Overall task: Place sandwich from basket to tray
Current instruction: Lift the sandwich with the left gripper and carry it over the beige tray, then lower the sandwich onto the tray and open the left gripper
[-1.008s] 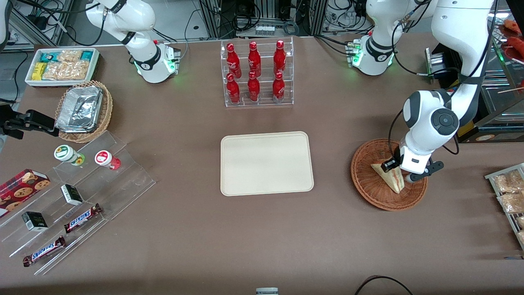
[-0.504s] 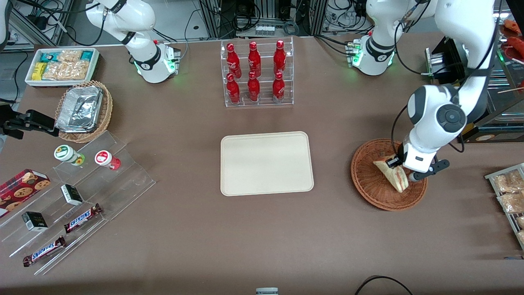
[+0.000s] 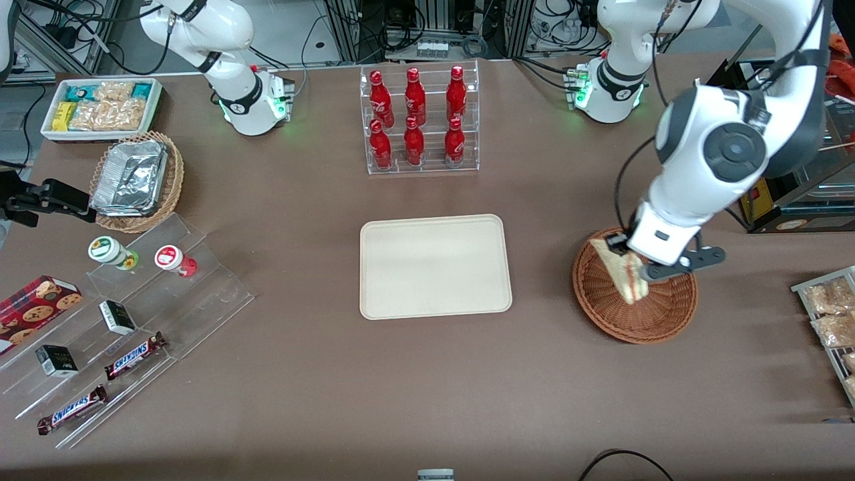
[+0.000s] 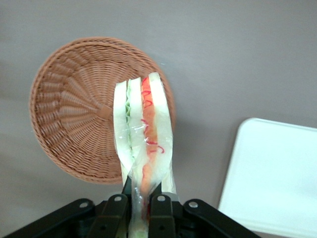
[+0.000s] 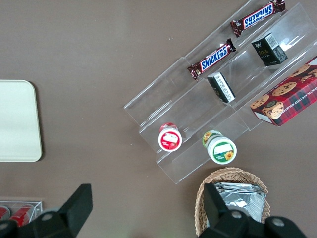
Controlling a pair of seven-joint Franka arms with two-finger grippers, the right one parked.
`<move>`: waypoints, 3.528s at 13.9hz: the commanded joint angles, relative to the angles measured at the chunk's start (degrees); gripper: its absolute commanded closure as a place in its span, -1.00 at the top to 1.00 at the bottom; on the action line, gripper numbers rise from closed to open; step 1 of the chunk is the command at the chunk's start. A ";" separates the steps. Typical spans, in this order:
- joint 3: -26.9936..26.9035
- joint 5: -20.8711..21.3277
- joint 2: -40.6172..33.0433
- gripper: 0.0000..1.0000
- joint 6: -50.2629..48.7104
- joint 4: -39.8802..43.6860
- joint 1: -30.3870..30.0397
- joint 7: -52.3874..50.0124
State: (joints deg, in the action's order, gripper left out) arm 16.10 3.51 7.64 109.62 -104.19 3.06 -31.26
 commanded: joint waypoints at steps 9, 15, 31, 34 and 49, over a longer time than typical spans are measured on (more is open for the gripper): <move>15.01 5.18 17.73 -1.00 -1.25 14.52 7.21 -10.63; 14.66 16.34 31.19 -1.00 1.19 23.77 18.90 -23.57; 14.57 23.04 36.31 0.98 10.54 17.88 21.38 -27.18; 14.83 22.33 33.85 0.99 6.42 19.72 19.72 -27.19; 14.92 6.26 7.93 0.99 -18.64 20.52 -2.60 -10.77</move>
State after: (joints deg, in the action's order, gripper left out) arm 30.76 12.13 19.60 92.85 -81.75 3.60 -46.38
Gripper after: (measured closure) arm 0.000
